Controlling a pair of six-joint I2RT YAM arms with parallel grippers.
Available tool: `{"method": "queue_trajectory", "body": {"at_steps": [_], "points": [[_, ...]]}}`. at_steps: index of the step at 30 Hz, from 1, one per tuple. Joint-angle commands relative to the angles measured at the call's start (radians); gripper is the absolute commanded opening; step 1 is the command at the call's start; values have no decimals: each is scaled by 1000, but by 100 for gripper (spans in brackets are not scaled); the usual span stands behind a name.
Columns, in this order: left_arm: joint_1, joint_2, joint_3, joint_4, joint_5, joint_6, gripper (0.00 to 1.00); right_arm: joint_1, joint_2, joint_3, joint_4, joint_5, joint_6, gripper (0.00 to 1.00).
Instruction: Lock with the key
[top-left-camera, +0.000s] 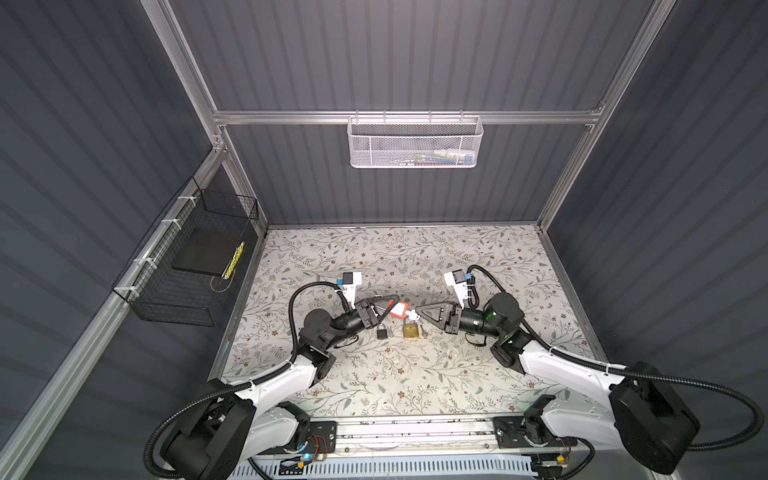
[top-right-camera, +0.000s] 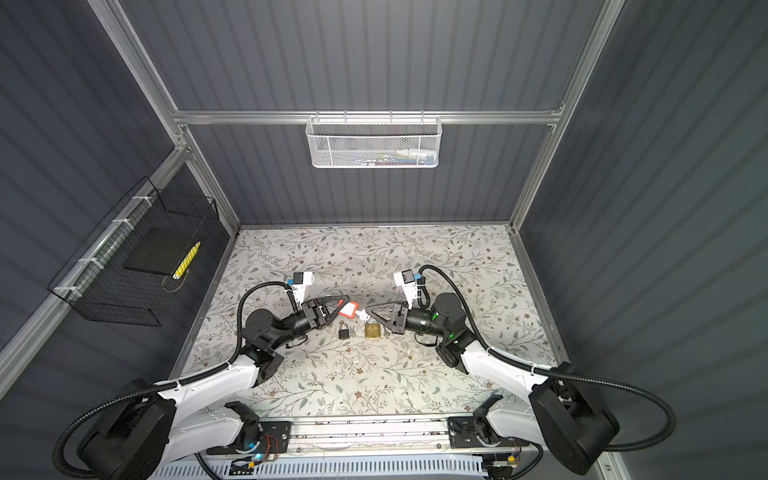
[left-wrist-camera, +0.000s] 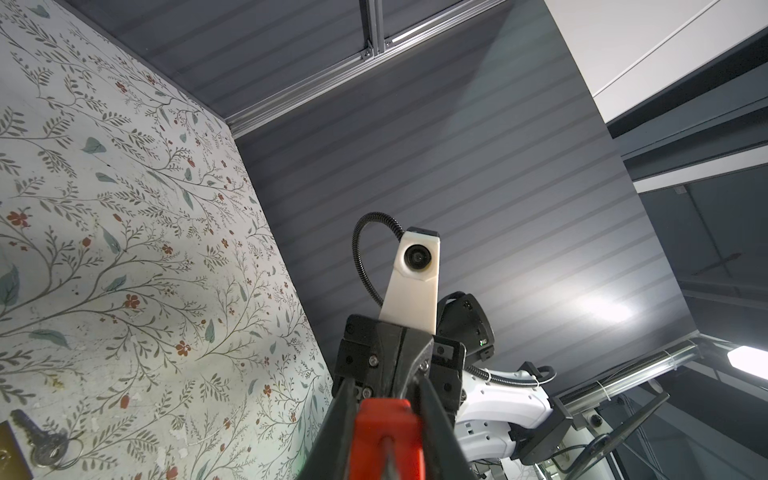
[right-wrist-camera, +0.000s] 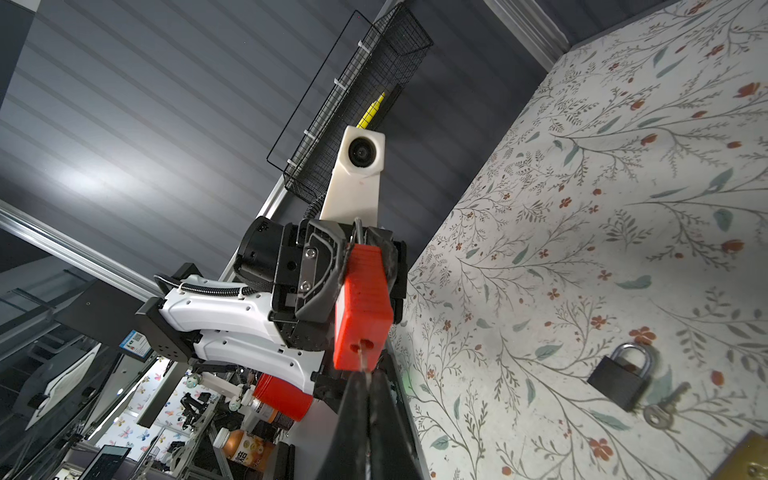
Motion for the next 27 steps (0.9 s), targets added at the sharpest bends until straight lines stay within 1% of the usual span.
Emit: {"method": "queue_trajectory", "body": {"at_steps": [1,13,16,18,21,23,27], "points": [[20,-22,11,77,-54,15,0,-13,-19,-27,-30,-19,-21,0],[22,-28,15,43,-46,32,0,-50,-73,-70,-34,-40,-6,0],[23,-27,21,25,-41,43,0,-58,-81,-82,-41,-35,-9,0],[22,-28,25,-8,-36,60,0,-65,-118,-94,-52,-20,-15,0],[22,-33,50,-133,-19,112,0,-86,-153,-115,-99,26,-34,0],[22,-37,85,-258,0,167,0,-104,-177,-135,-123,60,-39,0],[22,-27,180,-559,22,300,0,-151,-228,-174,-180,128,-45,0]]}}
